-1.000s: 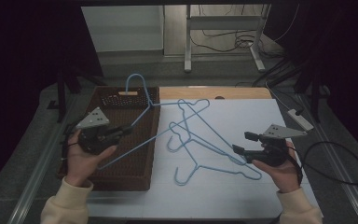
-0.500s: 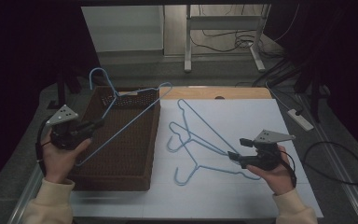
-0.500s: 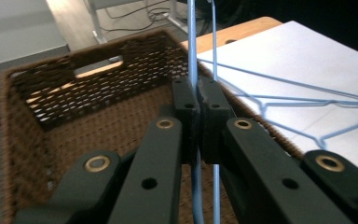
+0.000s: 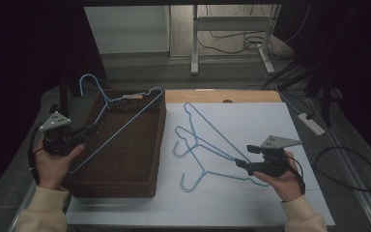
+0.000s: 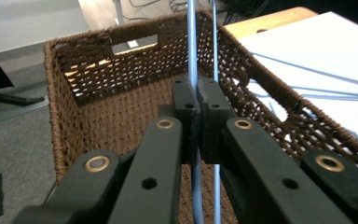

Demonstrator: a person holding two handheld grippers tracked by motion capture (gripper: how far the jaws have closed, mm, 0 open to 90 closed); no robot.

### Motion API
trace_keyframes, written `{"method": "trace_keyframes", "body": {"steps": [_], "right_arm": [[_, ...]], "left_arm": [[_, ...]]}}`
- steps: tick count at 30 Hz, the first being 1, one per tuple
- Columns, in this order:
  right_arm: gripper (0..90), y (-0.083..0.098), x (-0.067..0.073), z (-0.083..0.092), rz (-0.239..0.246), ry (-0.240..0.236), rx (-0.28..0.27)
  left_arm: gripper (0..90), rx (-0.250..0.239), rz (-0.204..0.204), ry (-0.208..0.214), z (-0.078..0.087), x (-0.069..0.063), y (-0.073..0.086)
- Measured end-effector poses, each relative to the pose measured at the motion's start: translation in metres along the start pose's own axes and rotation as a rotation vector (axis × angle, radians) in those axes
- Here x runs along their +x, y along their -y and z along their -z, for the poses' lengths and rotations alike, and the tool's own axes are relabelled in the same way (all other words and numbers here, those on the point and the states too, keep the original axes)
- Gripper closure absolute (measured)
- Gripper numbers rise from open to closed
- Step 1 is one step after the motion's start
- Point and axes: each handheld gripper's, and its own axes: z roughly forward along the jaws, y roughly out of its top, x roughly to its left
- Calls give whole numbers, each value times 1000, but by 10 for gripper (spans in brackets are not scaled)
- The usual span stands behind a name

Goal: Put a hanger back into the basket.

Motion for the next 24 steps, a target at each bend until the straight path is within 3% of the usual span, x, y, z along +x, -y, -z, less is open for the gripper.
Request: {"method": "trace_keyframes", "body": {"steps": [24], "right_arm": [[283, 3, 0, -5, -2, -7, 25]], "left_arm": [[879, 200, -47, -34, -45, -1, 15]]}}
